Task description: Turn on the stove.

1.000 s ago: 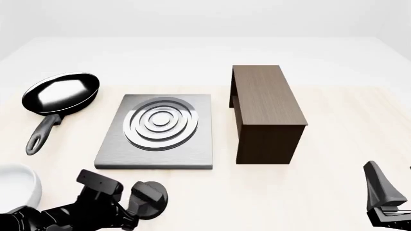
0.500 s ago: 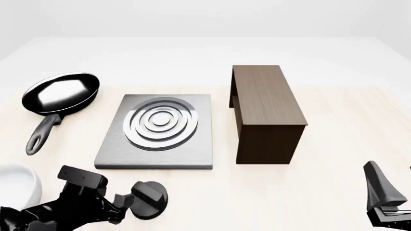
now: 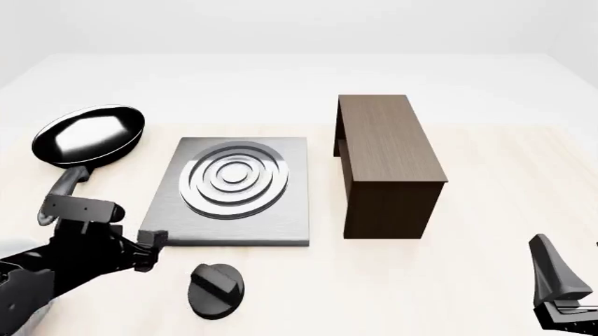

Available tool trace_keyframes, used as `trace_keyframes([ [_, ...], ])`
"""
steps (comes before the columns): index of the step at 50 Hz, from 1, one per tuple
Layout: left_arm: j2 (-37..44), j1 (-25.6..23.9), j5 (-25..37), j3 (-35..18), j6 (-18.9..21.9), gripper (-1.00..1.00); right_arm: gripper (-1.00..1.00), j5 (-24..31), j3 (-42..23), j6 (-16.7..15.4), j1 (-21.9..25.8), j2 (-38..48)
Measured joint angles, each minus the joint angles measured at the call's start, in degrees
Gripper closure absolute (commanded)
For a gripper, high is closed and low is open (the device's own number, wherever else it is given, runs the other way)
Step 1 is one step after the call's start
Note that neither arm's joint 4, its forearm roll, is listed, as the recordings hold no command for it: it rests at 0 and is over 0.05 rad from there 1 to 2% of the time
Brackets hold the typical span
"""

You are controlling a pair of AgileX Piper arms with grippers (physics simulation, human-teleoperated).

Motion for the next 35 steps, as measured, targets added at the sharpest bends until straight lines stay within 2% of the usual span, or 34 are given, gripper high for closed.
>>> trace_keyframes([
  [14,-0.9,5.5,4.8,-9.1,1.2,-1.0,-1.0,0.0,0.0,0.0,0.0,0.0],
  [35,-1.2,11.0,10.2,-20.4,0.0,-1.0,-1.0,0.0,0.0,0.0,0.0,0.0],
])
